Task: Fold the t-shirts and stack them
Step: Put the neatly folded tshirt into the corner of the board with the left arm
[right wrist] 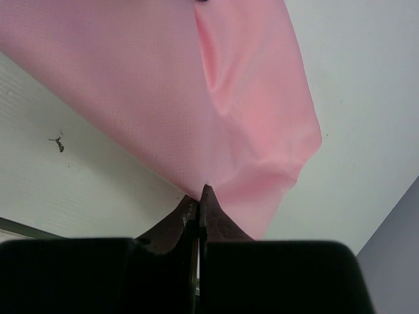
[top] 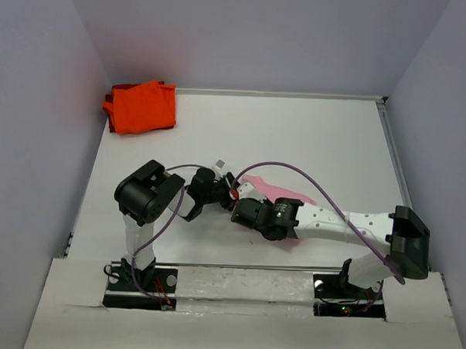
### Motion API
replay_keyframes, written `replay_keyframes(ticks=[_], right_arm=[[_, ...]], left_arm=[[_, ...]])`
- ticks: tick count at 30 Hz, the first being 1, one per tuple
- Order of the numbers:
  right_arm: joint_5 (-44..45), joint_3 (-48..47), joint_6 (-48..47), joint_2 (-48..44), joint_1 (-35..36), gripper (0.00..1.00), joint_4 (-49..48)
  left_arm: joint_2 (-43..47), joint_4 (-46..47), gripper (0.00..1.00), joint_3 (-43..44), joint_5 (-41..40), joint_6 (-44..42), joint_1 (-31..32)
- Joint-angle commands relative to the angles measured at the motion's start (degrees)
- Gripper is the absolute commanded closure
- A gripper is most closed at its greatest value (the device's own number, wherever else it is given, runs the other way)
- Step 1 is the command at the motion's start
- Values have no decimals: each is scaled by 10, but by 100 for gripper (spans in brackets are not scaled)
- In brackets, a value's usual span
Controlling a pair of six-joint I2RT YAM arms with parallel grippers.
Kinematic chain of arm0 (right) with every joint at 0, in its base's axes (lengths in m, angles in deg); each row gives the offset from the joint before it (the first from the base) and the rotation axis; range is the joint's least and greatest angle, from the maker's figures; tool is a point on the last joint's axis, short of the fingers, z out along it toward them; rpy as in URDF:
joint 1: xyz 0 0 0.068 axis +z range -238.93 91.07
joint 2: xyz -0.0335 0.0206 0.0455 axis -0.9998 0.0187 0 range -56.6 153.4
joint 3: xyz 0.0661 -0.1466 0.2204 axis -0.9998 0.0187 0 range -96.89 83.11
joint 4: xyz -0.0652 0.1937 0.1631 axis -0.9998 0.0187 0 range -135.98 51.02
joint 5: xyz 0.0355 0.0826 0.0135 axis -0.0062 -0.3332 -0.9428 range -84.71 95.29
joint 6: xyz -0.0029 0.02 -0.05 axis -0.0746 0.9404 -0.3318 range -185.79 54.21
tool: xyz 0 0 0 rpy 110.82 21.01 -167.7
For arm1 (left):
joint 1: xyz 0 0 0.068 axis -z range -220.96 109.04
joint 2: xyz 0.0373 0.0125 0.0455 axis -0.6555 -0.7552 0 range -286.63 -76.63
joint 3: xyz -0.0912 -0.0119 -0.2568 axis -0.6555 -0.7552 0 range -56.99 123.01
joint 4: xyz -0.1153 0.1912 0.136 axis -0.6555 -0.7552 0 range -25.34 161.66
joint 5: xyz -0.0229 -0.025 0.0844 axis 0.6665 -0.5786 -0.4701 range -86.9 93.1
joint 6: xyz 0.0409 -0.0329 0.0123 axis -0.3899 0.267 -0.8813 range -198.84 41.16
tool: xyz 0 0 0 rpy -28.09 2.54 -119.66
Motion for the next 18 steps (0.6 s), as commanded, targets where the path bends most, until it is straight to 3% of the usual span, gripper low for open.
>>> replay_keyframes(ticks=[1,5,8,9,12,13,14,18], right_arm=[[3,2,13,-30,-2,100,4],[2,8,26,-36,-2,100,8],[6,5,50,-41,-2,98,18],[4,7,60,-43,-2,77,20],[-6,9,86,-61,-2,52,29],[-21,17,100,-69,-2,38,26],[-17,21,97,-90,25,14,20],[-6,-9,145,-112,32,9,43]], left_arm=[[-33,7,55,3,-8,-5,7],[-54,25,100,8,-5,-1,8],[-67,37,100,11,-7,-5,8],[-68,36,100,14,-7,-8,8],[-70,20,100,28,-6,-20,8],[-69,8,100,35,-6,-27,7],[-68,-19,100,51,-5,-34,5],[-57,-135,100,111,-4,-113,-21]])
